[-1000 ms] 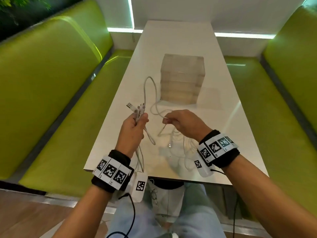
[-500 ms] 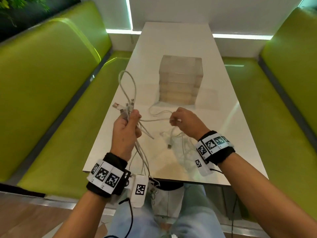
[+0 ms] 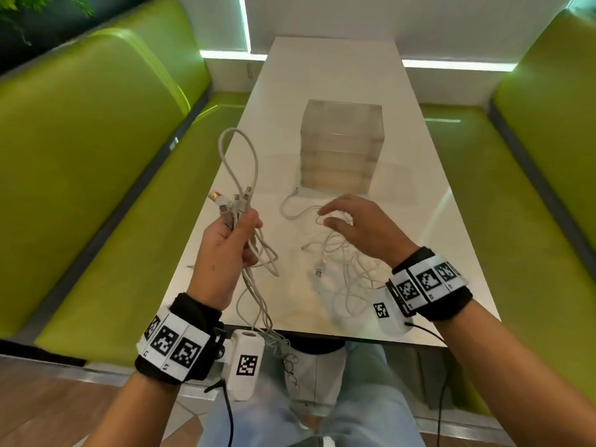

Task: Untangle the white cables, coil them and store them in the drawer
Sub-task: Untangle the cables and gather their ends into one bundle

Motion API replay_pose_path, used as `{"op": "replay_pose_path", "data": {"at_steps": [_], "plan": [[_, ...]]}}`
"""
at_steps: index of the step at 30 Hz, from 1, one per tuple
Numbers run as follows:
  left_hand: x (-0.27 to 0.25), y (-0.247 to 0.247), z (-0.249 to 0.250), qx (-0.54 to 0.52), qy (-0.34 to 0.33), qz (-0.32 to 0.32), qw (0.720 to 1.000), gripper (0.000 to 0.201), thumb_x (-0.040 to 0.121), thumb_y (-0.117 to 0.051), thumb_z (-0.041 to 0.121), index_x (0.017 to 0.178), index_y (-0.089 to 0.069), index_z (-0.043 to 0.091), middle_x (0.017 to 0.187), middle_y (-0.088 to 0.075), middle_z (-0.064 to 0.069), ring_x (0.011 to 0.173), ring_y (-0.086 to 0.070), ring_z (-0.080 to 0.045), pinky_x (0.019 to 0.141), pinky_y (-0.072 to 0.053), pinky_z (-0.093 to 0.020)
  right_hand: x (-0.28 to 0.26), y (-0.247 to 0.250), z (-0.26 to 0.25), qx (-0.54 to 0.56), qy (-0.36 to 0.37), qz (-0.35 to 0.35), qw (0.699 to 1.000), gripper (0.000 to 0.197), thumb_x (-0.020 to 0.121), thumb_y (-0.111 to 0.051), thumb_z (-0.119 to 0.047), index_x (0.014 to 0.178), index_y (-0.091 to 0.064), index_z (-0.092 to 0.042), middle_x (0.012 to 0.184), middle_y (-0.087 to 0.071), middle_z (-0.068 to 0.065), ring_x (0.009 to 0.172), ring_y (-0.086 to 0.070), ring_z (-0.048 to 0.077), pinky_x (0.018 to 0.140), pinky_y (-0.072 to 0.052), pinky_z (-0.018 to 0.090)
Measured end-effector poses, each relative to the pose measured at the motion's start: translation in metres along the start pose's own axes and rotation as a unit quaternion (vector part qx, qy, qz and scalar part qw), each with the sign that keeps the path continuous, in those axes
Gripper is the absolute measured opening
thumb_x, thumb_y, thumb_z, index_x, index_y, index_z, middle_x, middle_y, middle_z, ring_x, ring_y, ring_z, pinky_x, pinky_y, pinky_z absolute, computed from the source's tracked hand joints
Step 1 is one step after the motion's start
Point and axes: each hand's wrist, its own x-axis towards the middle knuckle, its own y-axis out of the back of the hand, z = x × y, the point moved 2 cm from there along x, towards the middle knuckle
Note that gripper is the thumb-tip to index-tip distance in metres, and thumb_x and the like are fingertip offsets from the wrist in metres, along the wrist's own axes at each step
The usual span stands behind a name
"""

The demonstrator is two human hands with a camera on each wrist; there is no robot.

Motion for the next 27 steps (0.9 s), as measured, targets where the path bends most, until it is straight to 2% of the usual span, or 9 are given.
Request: {"op": "replay_pose_path", "data": {"at_steps": [4,6,9,11,13,17,21,24,27], "plan": [[-0.01,-0.011,-0.004,0.019,0.018,-0.067,0.997,0.025,0.092,-0.054,0.03,0.069,-0.063,0.024,0.057,-0.033,-0.003,0.049,-0.031,-0.015,0.043,-0.032,-0.019,-0.021,-0.005,-0.059,0.183,-0.008,-0.172,0.968,0.057,0.078,-0.075,-0.03,0.13,-0.053,-0.025,0.129,-0.057,-0.006,0.111,-0.058,0.008,0.092,-0.05,0.026],[-0.015,-0.013,-0.003,0.023,0.025,-0.087,0.996,0.022,0.089,-0.055,0.033,0.073,-0.062,0.02,0.055,-0.034,0.001,0.047,-0.031,-0.013,0.043,-0.032,-0.019,-0.027,-0.008,-0.072,0.205,-0.011,-0.198,0.959,0.054,0.076,-0.077,-0.02,0.125,-0.056,-0.016,0.124,-0.06,0.0,0.096,-0.065,0.008,0.082,-0.055,0.024],[-0.017,-0.011,-0.003,0.025,0.033,-0.081,0.996,0.023,0.087,-0.056,0.036,0.075,-0.062,0.017,0.055,-0.035,-0.001,0.046,-0.032,-0.013,0.043,-0.034,-0.018,-0.032,-0.011,-0.076,0.211,-0.047,-0.182,0.959,0.032,0.077,-0.076,-0.014,0.106,-0.065,-0.01,0.106,-0.067,0.0,0.075,-0.068,0.014,0.065,-0.054,0.021],[-0.018,-0.009,-0.003,0.028,0.034,-0.08,0.996,0.023,0.088,-0.055,0.036,0.076,-0.063,0.018,0.057,-0.034,-0.004,0.047,-0.032,-0.014,0.043,-0.034,-0.018,-0.033,-0.011,-0.072,0.202,-0.044,-0.155,0.966,0.018,0.078,-0.075,-0.016,0.093,-0.07,-0.007,0.093,-0.066,0.001,0.076,-0.068,0.019,0.072,-0.057,0.032],[-0.019,-0.006,-0.003,0.043,0.027,-0.079,0.996,0.026,0.088,-0.054,0.038,0.078,-0.064,0.017,0.057,-0.033,-0.003,0.046,-0.031,-0.012,0.044,-0.032,-0.019,-0.035,-0.008,-0.068,0.173,-0.018,-0.098,0.98,0.011,0.077,-0.075,-0.019,0.084,-0.073,-0.011,0.096,-0.062,0.002,0.087,-0.063,0.017,0.085,-0.052,0.038],[-0.022,0.0,-0.005,0.083,0.054,-0.128,0.987,0.032,0.085,-0.054,0.043,0.068,-0.066,0.018,0.056,-0.034,-0.007,0.048,-0.032,-0.018,0.047,-0.03,-0.025,-0.037,0.014,-0.069,0.188,0.081,-0.006,0.979,0.006,0.076,-0.075,-0.018,0.081,-0.075,-0.014,0.138,-0.045,-0.006,0.129,-0.039,0.004,0.106,-0.035,0.027],[-0.03,-0.001,-0.004,0.158,0.088,-0.272,0.945,0.031,0.086,-0.057,0.037,0.059,-0.063,0.021,0.053,-0.033,-0.007,0.045,-0.028,-0.017,0.044,-0.025,-0.023,-0.03,0.034,-0.079,0.195,0.153,-0.082,0.965,0.007,0.078,-0.072,-0.012,0.084,-0.074,-0.009,0.155,-0.027,-0.004,0.141,-0.022,0.001,0.115,-0.026,0.035],[-0.034,-0.005,-0.001,0.206,0.083,-0.361,0.906,0.031,0.089,-0.056,0.035,0.064,-0.061,0.017,0.049,-0.032,0.002,0.044,-0.028,-0.01,0.044,-0.026,-0.018,-0.023,0.036,-0.084,0.214,0.137,-0.179,0.95,0.01,0.079,-0.07,-0.006,0.088,-0.073,-0.008,0.153,-0.033,-0.001,0.138,-0.033,0.006,0.114,-0.032,0.033],[-0.034,-0.006,0.001,0.216,0.074,-0.403,0.886,0.029,0.089,-0.056,0.032,0.066,-0.062,0.015,0.05,-0.033,0.005,0.046,-0.03,-0.009,0.047,-0.027,-0.019,-0.02,0.028,-0.085,0.239,0.099,-0.268,0.928,0.016,0.08,-0.066,0.002,0.094,-0.07,-0.005,0.139,-0.051,0.011,0.125,-0.05,0.002,0.107,-0.041,0.026]]}}
